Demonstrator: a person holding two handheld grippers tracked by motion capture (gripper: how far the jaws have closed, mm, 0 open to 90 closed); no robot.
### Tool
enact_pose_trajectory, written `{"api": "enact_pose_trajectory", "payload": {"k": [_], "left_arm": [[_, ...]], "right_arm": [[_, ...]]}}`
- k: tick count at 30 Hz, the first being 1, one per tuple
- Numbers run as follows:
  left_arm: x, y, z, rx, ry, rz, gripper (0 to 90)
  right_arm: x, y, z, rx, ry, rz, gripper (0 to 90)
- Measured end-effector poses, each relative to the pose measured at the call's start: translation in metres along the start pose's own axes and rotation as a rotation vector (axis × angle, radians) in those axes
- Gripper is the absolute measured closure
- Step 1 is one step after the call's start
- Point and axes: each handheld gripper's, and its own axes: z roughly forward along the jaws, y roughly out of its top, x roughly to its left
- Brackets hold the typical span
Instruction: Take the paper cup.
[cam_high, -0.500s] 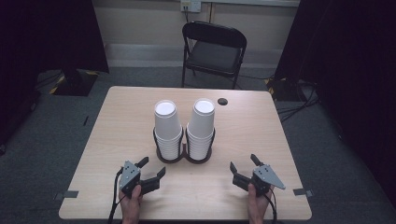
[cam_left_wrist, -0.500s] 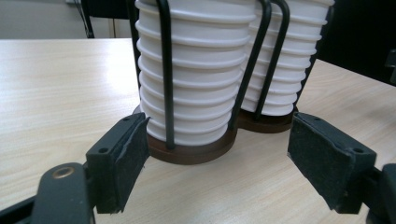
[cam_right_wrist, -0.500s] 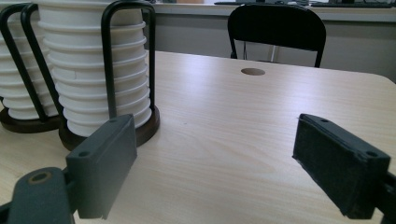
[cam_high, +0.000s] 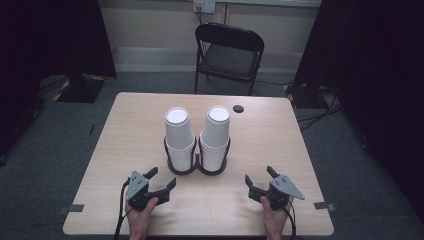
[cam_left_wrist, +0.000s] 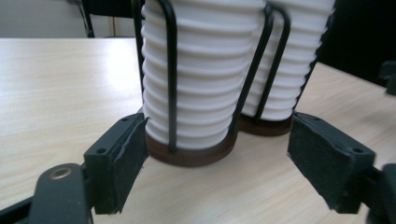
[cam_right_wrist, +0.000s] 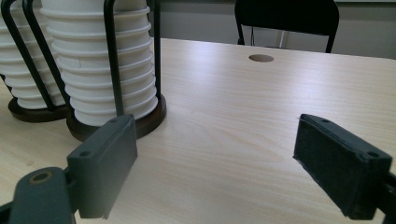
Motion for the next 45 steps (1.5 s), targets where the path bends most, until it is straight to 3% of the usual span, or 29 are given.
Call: {"api": "enact_pose_trajectory", "payload": {"k": [3, 9, 14, 20, 22, 31, 38, 45], "left_arm": [[-0.006, 0.010, -0.003, -0.011, -0.006, 0.014, 20.9], [-0.016, 0.023, -0.005, -0.024, -0.048, 0.052, 23.8], [-0.023, 0.033, -0.004, -0.034, -0.073, 0.054, 23.7], [-0.028, 0.045, 0.005, -0.006, -0.128, 0.080, 25.7], [-0.028, 0.049, 0.006, -0.012, -0.158, 0.076, 25.7], [-0.034, 0.068, 0.010, -0.023, -0.209, 0.097, 26.1], [-0.034, 0.074, 0.017, -0.025, -0.212, 0.085, 28.1], [-0.039, 0.083, 0.021, -0.017, -0.232, 0.109, 27.8]], "right_arm": [[0.001, 0.000, 0.000, 0.006, 0.003, -0.009, 13.1], [-0.002, 0.000, 0.000, 0.004, 0.012, 0.025, 13.1], [-0.004, 0.000, 0.000, 0.004, 0.020, 0.034, 13.2], [-0.001, 0.000, 0.000, 0.021, 0.040, 0.023, 13.7], [-0.002, 0.000, 0.000, 0.024, 0.047, 0.024, 13.7], [-0.004, 0.000, -0.001, 0.013, 0.075, 0.039, 13.8], [-0.004, 0.000, 0.000, 0.018, 0.078, 0.045, 14.0], [-0.003, 0.000, 0.001, 0.030, 0.065, 0.038, 14.5]]}}
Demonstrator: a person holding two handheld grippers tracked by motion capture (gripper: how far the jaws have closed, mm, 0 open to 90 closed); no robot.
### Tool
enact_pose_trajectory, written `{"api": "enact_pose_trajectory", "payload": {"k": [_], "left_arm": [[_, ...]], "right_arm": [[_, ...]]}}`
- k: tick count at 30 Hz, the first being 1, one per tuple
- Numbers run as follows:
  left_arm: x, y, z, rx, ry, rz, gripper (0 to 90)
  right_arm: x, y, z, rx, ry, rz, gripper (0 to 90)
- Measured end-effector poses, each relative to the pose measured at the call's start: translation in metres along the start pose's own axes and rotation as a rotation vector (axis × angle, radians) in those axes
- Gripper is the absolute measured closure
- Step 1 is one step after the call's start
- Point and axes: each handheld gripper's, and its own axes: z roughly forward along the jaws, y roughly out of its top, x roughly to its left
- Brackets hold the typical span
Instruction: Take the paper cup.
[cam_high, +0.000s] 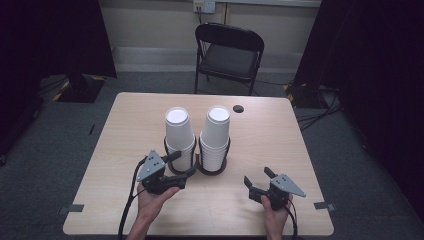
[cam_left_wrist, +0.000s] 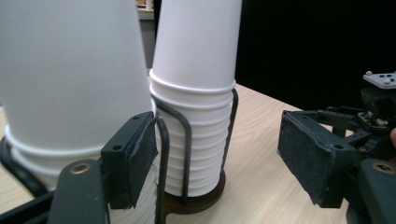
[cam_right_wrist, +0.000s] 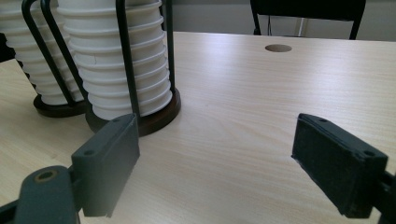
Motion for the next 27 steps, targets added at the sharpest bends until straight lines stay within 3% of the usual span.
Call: {"api": "enact_pose_trajectory", "payload": {"k": [9, 18, 27], "left_arm": [[-0.005, 0.018, 0.010, 0.014, -0.029, 0.020, 27.4], [-0.015, 0.039, 0.017, 0.026, -0.049, 0.094, 26.2], [-0.016, 0.059, 0.028, 0.047, -0.049, 0.097, 29.1]], "right_arm": [[0.000, 0.000, 0.000, 0.002, 0.000, -0.005, 14.6], [-0.001, 0.000, 0.000, -0.005, -0.005, 0.010, 15.4], [0.000, 0.000, 0.000, -0.004, -0.001, 0.007, 15.8]]}}
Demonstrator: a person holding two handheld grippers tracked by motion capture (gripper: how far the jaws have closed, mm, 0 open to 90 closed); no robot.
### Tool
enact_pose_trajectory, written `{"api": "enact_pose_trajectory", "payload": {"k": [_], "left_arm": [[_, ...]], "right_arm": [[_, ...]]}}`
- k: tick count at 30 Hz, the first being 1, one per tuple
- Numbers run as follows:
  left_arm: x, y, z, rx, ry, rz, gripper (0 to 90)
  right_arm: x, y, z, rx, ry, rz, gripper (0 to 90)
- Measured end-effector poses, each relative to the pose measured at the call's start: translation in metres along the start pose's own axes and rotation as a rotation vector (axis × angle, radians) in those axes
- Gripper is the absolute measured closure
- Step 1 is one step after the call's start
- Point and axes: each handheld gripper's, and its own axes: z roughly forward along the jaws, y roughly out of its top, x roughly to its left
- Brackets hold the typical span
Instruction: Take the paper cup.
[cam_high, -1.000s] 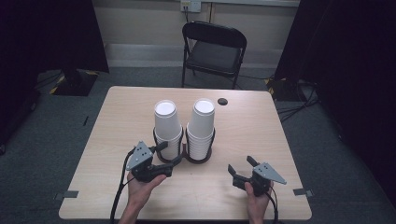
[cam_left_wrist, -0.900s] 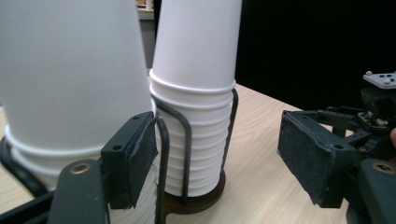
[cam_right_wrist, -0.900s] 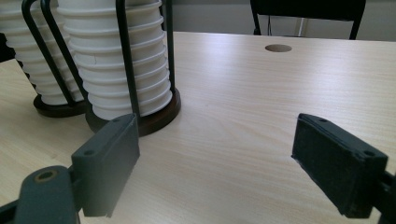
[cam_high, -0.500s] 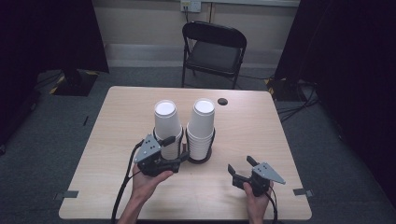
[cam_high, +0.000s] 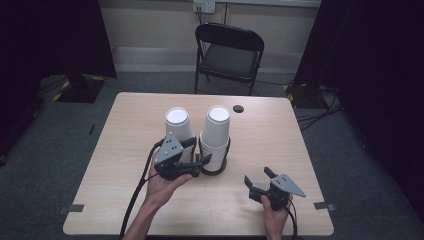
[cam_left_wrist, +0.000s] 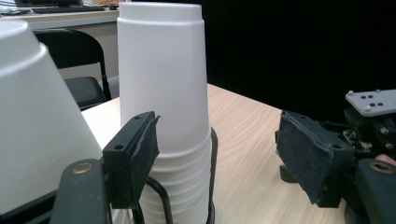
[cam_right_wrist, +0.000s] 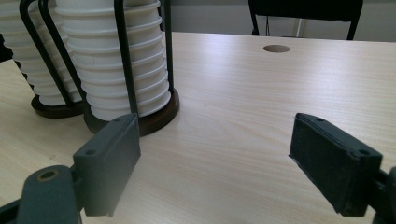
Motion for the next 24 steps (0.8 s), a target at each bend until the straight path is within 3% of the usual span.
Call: {"api": "enact_pose_trajectory", "payload": {"k": [6, 14, 17, 24], "left_arm": [[0.001, 0.018, 0.005, 0.005, -0.026, 0.007, 29.9], [0.009, 0.035, 0.013, 0.015, 0.009, 0.007, 22.5], [0.013, 0.045, 0.016, 0.024, -0.009, 0.009, 18.4], [0.020, 0.063, 0.025, 0.059, -0.023, 0.031, 15.8]], "right_arm": [[-0.002, 0.000, -0.001, -0.003, 0.005, 0.012, 15.8], [-0.002, 0.000, 0.000, -0.001, 0.011, 0.015, 16.1], [-0.004, 0.000, 0.000, 0.006, 0.009, 0.041, 16.4], [-0.004, 0.000, 0.001, 0.009, 0.006, 0.033, 16.8]]}}
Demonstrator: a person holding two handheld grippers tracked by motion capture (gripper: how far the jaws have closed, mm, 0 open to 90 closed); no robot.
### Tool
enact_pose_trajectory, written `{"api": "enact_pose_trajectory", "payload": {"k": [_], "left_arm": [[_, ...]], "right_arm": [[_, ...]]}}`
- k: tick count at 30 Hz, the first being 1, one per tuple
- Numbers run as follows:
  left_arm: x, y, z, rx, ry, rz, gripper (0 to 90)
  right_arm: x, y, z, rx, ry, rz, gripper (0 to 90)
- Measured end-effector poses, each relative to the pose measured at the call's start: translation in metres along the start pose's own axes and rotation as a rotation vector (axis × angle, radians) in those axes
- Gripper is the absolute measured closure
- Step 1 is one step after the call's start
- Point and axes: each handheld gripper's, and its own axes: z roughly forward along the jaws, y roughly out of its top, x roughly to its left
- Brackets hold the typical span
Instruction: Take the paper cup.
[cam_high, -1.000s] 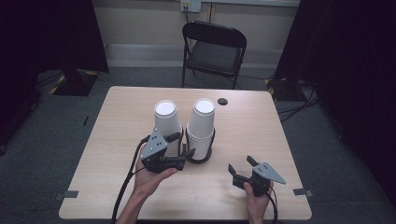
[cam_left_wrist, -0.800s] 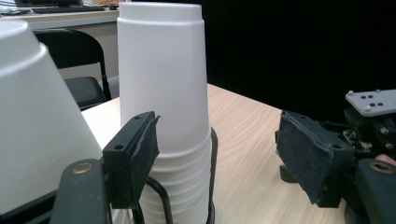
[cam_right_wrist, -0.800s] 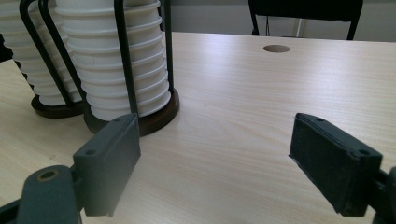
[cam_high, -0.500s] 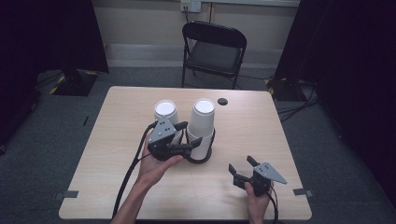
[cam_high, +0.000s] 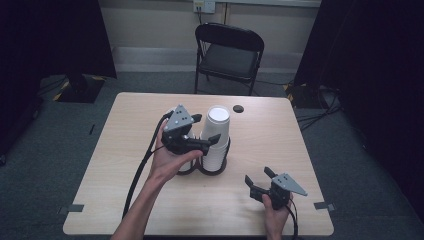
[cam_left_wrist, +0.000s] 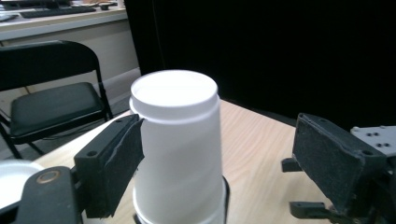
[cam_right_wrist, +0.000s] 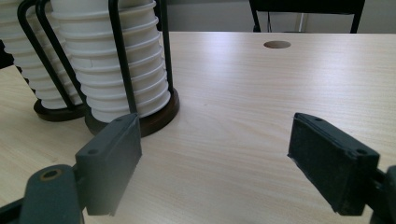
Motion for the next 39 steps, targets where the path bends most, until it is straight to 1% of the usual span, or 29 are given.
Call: {"api": "enact_pose_trajectory", "payload": {"k": [1, 2, 4, 7, 8, 9, 11, 13, 14, 16, 18, 19, 22, 23, 24, 28, 29, 30, 33, 36, 37, 39], "left_arm": [[0.001, 0.002, 0.002, 0.004, 0.000, 0.001, 15.8], [0.002, 0.005, 0.003, 0.006, 0.009, 0.004, 15.8], [0.003, 0.009, 0.007, 0.008, -0.001, 0.000, 15.9], [0.004, 0.014, 0.013, 0.029, 0.015, 0.016, 16.0], [0.005, 0.015, 0.016, 0.041, 0.007, 0.017, 16.0], [0.007, 0.015, 0.019, 0.048, 0.006, 0.011, 16.8], [0.010, 0.016, 0.024, 0.065, 0.019, 0.006, 17.3], [0.014, 0.016, 0.027, 0.064, 0.012, -0.010, 17.2], [0.014, 0.016, 0.027, 0.064, 0.012, -0.010, 17.2], [0.016, 0.017, 0.033, 0.087, 0.033, -0.008, 16.7], [0.017, 0.017, 0.035, 0.094, 0.040, -0.007, 16.4], [0.019, 0.017, 0.038, 0.098, 0.024, -0.020, 16.4], [0.019, 0.016, 0.041, 0.109, 0.024, -0.016, 16.4], [0.019, 0.016, 0.043, 0.120, 0.023, -0.009, 16.4], [0.019, 0.015, 0.047, 0.147, 0.037, 0.010, 16.4], [0.019, 0.011, 0.052, 0.150, 0.028, -0.001, 16.7], [0.017, 0.010, 0.055, 0.163, 0.037, 0.010, 16.5], [0.017, 0.009, 0.057, 0.167, 0.034, 0.006, 16.9], [0.015, 0.009, 0.062, 0.182, 0.054, 0.029, 16.7], [0.015, 0.009, 0.066, 0.191, 0.056, 0.020, 16.2], [0.016, 0.009, 0.070, 0.203, 0.053, 0.017, 16.2], [0.017, 0.008, 0.072, 0.212, 0.058, 0.017, 16.9]], "right_arm": [[0.000, 0.000, 0.000, 0.008, 0.002, 0.004, 16.8], [0.000, 0.000, 0.000, 0.008, 0.005, 0.005, 16.8], [0.000, 0.000, 0.000, 0.008, 0.005, 0.005, 16.8], [0.000, 0.000, 0.000, 0.008, 0.003, 0.004, 16.8], [0.000, 0.000, 0.000, 0.006, 0.003, 0.002, 16.8], [0.000, 0.000, 0.000, 0.006, 0.004, 0.003, 16.8], [0.000, 0.000, 0.000, 0.004, 0.006, 0.003, 16.8], [0.000, 0.000, 0.000, 0.004, 0.006, 0.003, 16.8], [0.000, 0.000, 0.000, 0.002, 0.006, 0.001, 16.8], [0.000, 0.000, 0.000, 0.003, 0.007, 0.003, 16.8], [0.000, 0.000, 0.000, 0.000, 0.007, 0.002, 16.8], [0.000, 0.000, 0.000, -0.001, 0.006, 0.002, 16.8], [0.000, 0.000, -0.001, -0.004, 0.007, 0.006, 16.8], [0.000, 0.000, -0.001, -0.003, 0.006, 0.006, 16.8], [-0.001, 0.000, -0.001, -0.003, 0.006, 0.006, 16.8], [-0.001, -0.001, -0.002, -0.014, 0.008, 0.014, 16.8], [-0.001, -0.001, -0.002, -0.016, 0.008, 0.013, 16.8], [-0.001, -0.001, -0.002, -0.017, 0.009, 0.013, 16.8], [-0.001, -0.001, -0.002, -0.017, 0.009, 0.014, 16.8], [-0.002, -0.001, -0.003, -0.025, 0.008, 0.020, 16.8], [-0.002, -0.001, -0.003, -0.026, 0.007, 0.022, 16.8], [-0.002, -0.001, -0.003, -0.027, 0.008, 0.018, 16.8]]}}
